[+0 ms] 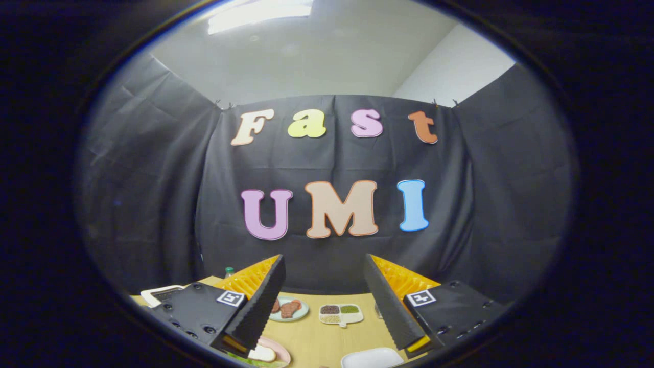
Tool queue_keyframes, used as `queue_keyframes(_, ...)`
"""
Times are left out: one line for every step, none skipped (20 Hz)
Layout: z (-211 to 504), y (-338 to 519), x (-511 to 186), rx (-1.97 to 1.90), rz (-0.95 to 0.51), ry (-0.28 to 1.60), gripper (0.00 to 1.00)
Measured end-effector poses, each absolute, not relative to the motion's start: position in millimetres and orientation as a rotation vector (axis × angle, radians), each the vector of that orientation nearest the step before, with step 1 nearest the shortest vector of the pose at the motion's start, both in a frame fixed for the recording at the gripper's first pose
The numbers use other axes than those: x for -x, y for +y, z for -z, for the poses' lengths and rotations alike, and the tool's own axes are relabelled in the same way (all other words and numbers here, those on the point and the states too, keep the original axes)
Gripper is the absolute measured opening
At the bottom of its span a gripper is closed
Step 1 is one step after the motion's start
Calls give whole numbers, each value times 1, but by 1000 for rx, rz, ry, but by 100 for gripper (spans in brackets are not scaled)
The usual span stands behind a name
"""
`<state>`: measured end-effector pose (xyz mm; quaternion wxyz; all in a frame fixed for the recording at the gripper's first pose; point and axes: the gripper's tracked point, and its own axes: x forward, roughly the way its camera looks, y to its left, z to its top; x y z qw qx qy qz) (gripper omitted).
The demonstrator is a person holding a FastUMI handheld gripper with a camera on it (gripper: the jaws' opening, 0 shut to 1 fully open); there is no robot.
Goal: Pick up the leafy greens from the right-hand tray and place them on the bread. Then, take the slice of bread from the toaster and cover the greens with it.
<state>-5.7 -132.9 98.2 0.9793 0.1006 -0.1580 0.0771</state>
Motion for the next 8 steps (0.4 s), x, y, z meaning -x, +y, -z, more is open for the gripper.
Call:
queue_keyframes(-97, -138, 7, -195, -146, -318, 98)
queue_keyframes(-97, -141, 6, -192, -139, -320, 98)
queue_keyframes(-96, -142, 7, -194, -138, -318, 98)
queue_keyframes(-95, -142, 7, -195, -139, -315, 98)
queue_keyframes(-94, -143, 7, -194, -138, -312, 98)
queue_keyframes(-94, -144, 8, -188, -138, -310, 98)
queue_keyframes(-93, -144, 10, -182, -135, -308, 98)
queue_keyframes(-91, -145, 9, -178, -135, -304, 98)
